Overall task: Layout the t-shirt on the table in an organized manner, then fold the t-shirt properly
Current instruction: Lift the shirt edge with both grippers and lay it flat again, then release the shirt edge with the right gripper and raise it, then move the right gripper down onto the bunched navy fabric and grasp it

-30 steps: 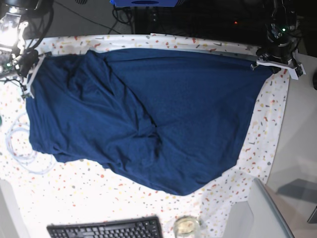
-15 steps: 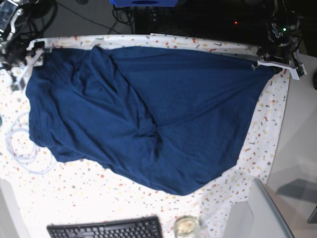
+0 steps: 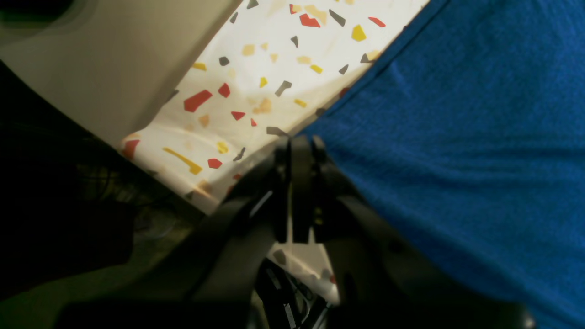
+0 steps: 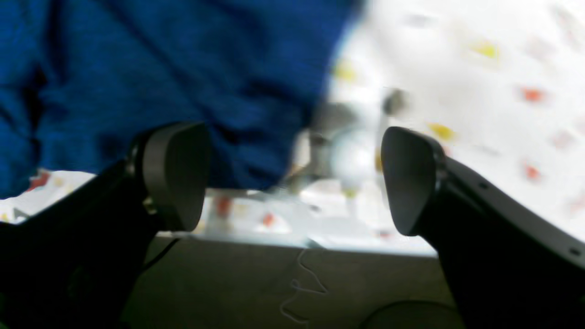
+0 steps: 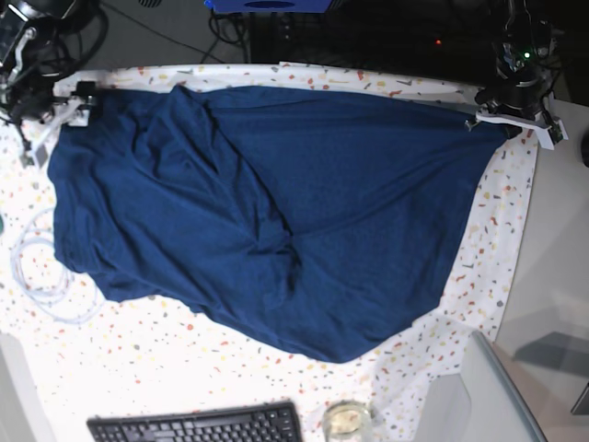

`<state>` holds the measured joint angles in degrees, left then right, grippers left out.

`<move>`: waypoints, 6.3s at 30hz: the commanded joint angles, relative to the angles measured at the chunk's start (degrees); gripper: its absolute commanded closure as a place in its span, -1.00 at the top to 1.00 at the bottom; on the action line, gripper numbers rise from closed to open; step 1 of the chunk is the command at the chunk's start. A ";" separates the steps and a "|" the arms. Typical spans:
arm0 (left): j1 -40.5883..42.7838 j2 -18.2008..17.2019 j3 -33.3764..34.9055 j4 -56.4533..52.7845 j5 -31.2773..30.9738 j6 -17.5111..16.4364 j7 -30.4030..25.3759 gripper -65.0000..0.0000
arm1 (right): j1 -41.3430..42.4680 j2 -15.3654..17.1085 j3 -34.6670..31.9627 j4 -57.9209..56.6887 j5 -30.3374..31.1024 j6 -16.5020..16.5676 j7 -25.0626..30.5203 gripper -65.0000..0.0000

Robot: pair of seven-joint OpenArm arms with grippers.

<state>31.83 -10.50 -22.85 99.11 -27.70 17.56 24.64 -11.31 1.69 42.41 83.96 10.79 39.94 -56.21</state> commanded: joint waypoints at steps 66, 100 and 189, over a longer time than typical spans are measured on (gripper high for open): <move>-3.83 -3.52 1.09 4.41 0.32 0.06 14.78 -1.00 | -1.13 4.15 -6.33 -0.14 0.25 0.06 -0.10 -0.33; -1.02 -3.34 1.09 4.49 0.32 0.06 14.78 -1.00 | -1.22 9.16 -7.29 -6.47 0.16 -14.32 12.91 -0.94; 1.62 3.34 -14.47 6.08 0.14 -0.11 14.87 -1.00 | 47.93 12.33 -53.18 -45.68 0.60 -30.76 50.71 -1.00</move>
<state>33.19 -6.50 -36.82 104.22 -27.70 17.54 40.53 34.70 13.52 -10.98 37.34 11.18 9.41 -6.87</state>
